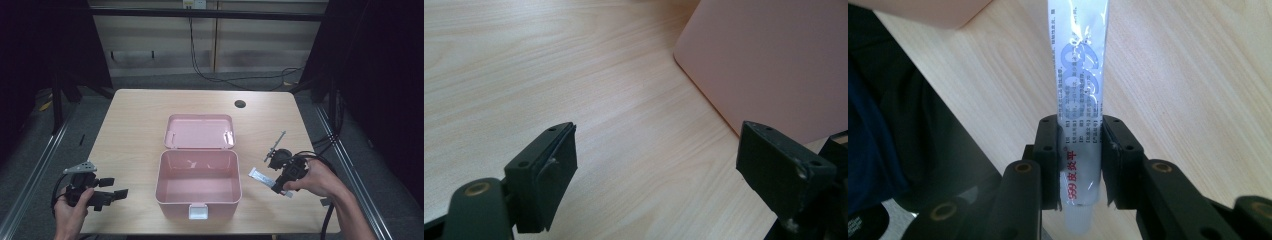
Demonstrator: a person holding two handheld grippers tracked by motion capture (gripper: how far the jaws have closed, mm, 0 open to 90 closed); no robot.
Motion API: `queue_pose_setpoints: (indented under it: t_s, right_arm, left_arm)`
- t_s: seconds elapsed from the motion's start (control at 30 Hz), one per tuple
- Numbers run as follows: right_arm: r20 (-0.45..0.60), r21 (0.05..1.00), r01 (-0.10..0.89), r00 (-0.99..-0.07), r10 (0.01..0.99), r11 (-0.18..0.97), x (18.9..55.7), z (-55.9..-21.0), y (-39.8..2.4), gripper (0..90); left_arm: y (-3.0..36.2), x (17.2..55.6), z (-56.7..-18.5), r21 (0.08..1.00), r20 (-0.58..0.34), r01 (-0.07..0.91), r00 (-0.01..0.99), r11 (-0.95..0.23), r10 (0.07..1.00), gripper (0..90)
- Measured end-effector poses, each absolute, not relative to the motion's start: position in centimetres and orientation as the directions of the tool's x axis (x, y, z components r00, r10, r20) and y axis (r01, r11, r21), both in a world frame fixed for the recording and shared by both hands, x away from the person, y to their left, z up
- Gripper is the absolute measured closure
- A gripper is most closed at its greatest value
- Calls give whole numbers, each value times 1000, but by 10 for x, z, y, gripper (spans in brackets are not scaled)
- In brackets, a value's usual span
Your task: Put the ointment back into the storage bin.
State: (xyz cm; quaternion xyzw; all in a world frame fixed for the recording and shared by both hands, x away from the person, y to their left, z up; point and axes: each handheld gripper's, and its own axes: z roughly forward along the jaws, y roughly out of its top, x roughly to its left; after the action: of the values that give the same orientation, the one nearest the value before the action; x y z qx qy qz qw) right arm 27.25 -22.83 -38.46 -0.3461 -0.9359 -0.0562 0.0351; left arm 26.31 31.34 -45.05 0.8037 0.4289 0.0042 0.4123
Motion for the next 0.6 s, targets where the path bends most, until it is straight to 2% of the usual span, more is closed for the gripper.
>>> queue_pose_setpoints:
  t_s: [0.6]
  right_arm:
    - [107,83,567,-822,559,819,263,-364,-232,717]
  left_arm:
    - [314,263,-450,667,-347,686,632,-291,693,165]
